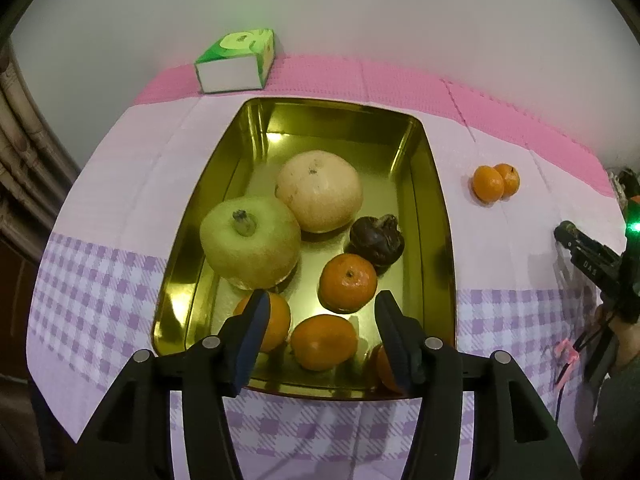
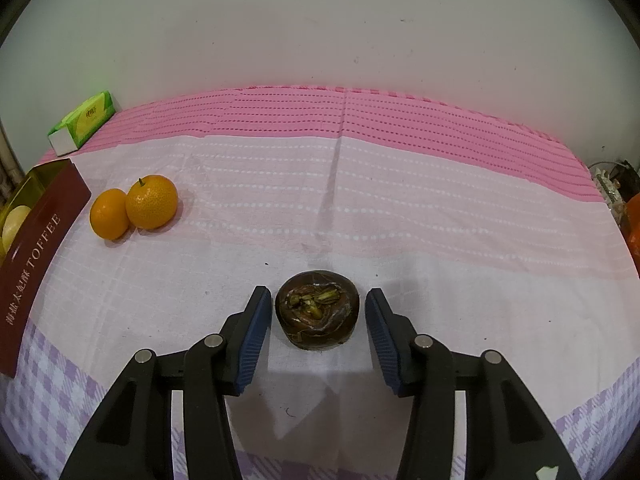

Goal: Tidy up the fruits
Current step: 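Carry the held dark fruit over the tin box with the right gripper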

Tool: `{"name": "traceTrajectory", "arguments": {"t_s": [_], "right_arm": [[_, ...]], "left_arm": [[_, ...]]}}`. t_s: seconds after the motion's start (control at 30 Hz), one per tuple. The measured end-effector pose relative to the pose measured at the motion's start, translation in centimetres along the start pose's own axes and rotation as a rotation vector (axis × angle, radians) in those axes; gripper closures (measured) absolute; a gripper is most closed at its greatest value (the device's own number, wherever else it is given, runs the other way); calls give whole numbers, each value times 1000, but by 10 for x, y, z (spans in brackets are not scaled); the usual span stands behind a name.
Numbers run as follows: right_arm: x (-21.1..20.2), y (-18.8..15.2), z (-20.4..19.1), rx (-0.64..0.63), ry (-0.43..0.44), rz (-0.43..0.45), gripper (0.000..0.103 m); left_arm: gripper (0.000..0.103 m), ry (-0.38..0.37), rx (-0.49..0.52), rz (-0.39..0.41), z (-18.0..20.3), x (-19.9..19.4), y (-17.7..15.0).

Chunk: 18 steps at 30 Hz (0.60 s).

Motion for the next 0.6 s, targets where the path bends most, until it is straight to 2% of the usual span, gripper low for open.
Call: {"name": "traceTrajectory", "arguments": {"t_s": [0.3, 0.6], "right_arm": [[-1, 1, -4, 0, -7, -3, 65], [-3, 0, -10, -1, -23, -6, 66]], "left_arm": [[48, 37, -13, 33, -14, -10, 6], [48, 57, -58, 51, -33, -18, 6]]}}
Point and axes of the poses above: each gripper's, at about its wrist camera, not at the fingertips, and x roughly the way its jaws point, z to its right, y to its top, the point moved 5 cm from there along x, roughly the way its jaws point, and after that the axes turned 5 degrees about z, right-handed, at the moved point
